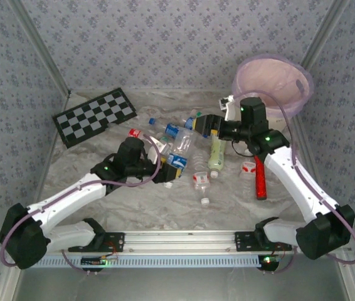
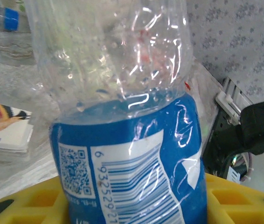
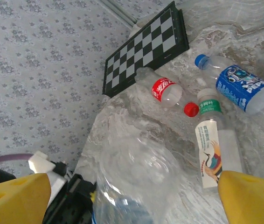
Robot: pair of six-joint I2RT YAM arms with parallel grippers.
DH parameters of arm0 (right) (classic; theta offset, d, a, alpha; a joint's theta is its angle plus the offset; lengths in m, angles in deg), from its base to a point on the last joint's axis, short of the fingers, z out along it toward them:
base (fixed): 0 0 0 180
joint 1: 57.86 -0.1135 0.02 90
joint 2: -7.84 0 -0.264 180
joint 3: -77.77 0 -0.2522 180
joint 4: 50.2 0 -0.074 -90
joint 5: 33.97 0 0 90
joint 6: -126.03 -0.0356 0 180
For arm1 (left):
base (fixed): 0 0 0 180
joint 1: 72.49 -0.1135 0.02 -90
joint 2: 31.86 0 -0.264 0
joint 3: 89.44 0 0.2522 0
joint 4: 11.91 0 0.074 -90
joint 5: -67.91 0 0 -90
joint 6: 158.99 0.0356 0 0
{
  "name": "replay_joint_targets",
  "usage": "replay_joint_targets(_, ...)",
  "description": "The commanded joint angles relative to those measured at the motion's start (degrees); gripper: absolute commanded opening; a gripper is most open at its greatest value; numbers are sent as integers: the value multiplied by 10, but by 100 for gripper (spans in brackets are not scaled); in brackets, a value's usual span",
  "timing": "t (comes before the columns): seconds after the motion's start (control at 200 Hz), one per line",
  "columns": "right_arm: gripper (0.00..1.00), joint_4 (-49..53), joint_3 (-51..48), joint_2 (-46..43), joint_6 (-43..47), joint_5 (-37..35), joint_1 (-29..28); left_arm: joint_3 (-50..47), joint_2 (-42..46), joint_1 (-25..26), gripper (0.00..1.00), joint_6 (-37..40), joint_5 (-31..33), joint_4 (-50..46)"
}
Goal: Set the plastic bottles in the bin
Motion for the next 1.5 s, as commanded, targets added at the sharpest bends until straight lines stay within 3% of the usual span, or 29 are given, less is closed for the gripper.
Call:
replay_joint_targets(0.0,89,-9,28,7,-14,-27,-13,33,-7,4,43,21,-13,39)
replay_joint_targets(0.1,81,27,30,23,-5,-45,-28,36,-17,4,42,19,3,49)
replay_joint_targets(0.35,81,-25,-30,26,-54,-29,-38,36,-38,17,42,3,20,88)
replay_joint_targets(0.49,65,-26,-33,24,-53,-29,-38,42,-55,22,42,2,26,92)
replay_joint_targets(0.585,63,-29,-43,17,-58,-29,-38,39,-65,25,41,-7,32,108)
replay_joint_targets(0.655,63,-27,-45,18,-58,-29,-38,41,-68,30,41,-10,30,116)
replay_joint_targets(0.74,79,-21,-37,29,-57,-24,-38,47,-70,35,41,-4,30,117)
replay_joint_targets(0.805,81,-19,-32,36,-55,-22,-38,54,-74,36,41,1,29,111)
replay_joint_targets(0.915,61,-18,-33,29,-51,-33,-39,52,-79,37,41,0,32,112)
replay_joint_targets(0.984,56,-15,-34,19,-50,-45,-36,48,-80,38,42,-8,31,114)
replay_joint_targets(1.054,54,4,-21,9,-39,-57,-29,47,-78,41,50,-11,33,116)
replay_joint_targets(1.199,51,104,81,-19,46,-115,1,56,-68,41,85,-12,48,96)
replay_joint_targets(1.254,51,146,132,-32,83,-155,20,54,-57,41,93,-13,59,88)
replay_joint_targets(1.369,50,194,216,-60,131,-254,62,46,-26,41,99,-23,98,62)
replay_joint_targets(1.494,41,167,266,-84,194,-362,119,27,8,40,99,-31,155,31)
